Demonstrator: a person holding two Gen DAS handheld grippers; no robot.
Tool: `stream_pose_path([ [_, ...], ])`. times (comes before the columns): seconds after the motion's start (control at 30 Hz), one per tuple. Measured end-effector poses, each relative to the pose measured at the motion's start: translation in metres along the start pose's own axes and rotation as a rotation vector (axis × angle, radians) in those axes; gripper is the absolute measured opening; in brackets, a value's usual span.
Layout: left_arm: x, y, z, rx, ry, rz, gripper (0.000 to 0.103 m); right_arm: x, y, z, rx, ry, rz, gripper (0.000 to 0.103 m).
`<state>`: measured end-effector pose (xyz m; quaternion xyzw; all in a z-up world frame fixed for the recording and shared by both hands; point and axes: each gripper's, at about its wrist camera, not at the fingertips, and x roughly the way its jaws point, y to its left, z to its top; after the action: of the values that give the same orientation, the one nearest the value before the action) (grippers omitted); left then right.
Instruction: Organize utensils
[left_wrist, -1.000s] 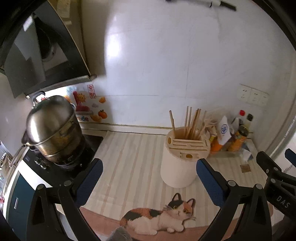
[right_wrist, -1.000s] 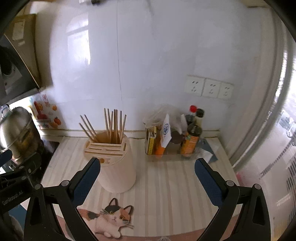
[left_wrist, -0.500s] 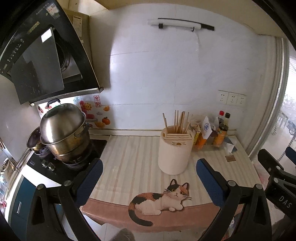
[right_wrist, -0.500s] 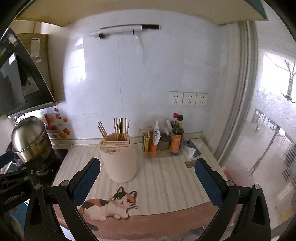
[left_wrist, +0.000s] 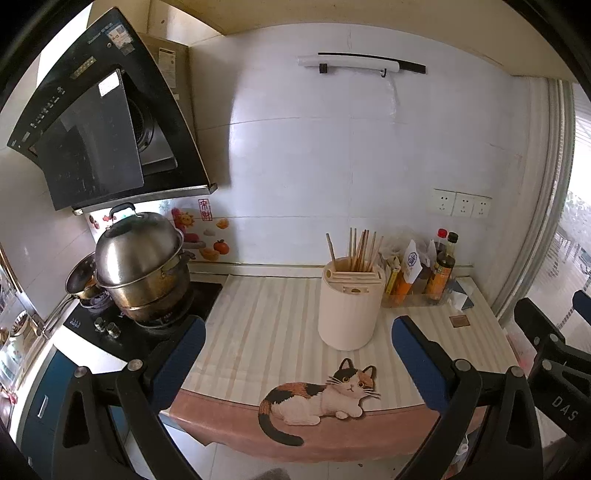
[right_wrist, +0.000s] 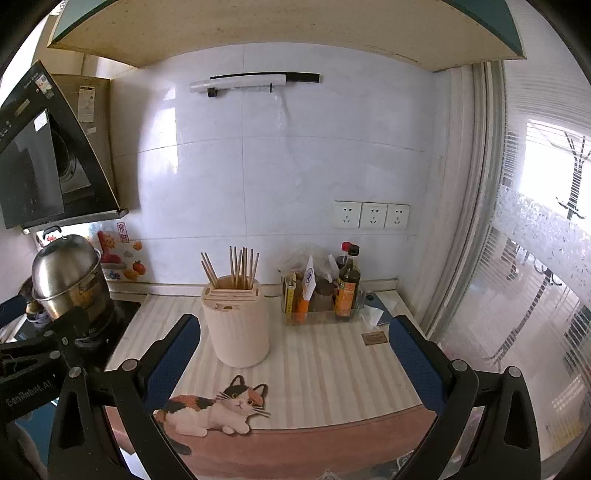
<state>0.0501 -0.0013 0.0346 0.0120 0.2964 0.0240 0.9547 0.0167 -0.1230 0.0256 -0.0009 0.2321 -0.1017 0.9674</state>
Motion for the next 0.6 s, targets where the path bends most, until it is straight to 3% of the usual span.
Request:
stream_pose_path([
  [0.6, 0.009, -0.005, -0.009, -0.004, 0.032, 0.042, 0.103, 0.015, -0.004, -0.003, -0.013, 0.033, 0.043, 0.103],
])
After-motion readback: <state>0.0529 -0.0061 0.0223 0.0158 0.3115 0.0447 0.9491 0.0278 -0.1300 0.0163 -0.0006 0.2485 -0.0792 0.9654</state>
